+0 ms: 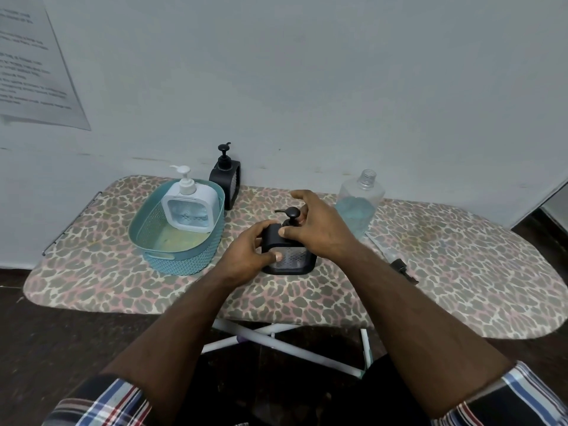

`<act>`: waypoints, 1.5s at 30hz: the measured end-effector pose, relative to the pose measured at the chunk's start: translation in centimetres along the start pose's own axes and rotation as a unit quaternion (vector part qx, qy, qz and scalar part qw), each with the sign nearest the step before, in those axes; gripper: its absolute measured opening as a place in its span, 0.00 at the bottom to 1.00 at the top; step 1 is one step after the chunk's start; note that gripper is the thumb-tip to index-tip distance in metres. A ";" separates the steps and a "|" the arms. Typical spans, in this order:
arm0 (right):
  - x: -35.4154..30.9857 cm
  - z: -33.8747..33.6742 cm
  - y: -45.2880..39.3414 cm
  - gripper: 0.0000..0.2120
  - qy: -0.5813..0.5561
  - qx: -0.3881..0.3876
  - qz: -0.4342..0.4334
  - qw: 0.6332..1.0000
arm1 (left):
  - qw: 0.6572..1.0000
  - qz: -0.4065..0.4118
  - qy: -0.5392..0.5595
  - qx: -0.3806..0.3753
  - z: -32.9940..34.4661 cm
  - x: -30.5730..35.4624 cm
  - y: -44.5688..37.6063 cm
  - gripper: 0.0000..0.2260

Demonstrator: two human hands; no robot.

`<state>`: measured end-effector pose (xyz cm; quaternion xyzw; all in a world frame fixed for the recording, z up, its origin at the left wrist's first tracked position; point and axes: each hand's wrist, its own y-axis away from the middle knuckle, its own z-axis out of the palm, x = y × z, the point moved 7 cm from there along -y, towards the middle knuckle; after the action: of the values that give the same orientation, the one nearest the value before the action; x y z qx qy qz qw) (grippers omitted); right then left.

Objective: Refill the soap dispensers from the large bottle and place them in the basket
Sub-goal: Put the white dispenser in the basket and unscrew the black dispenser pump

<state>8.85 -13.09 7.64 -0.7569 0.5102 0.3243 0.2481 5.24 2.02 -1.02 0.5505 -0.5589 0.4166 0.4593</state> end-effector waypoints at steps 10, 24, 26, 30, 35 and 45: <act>-0.1 -0.5 0.0 0.32 -0.005 0.008 0.006 1.000 | 1.000 0.001 -0.003 0.002 0.0 0.0 -0.1 0.26; -1.1 -0.2 0.1 0.34 -0.027 -0.032 0.000 0.999 | 1.000 0.011 -0.010 0.001 0.0 -0.1 -0.1 0.26; -1.3 -0.1 0.3 0.35 -0.012 -0.020 -0.006 1.000 | 1.000 0.013 -0.009 -0.001 0.0 -0.1 0.0 0.26; -1.3 -0.6 0.2 0.31 0.011 -0.004 0.008 1.000 | 1.000 0.015 -0.015 0.007 0.0 0.0 0.1 0.27; -1.9 -0.8 0.0 0.32 0.004 -0.025 -0.004 1.000 | 1.000 0.016 -0.018 0.002 0.1 0.1 0.1 0.27; -3.1 -2.3 -0.1 0.26 -0.008 -0.024 -0.007 1.000 | 0.999 0.008 -0.035 0.013 -0.1 0.1 0.2 0.27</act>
<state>8.66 -12.81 11.50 -0.7636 0.4950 0.3406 0.2365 5.04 2.10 -0.84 0.5667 -0.5735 0.4077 0.4287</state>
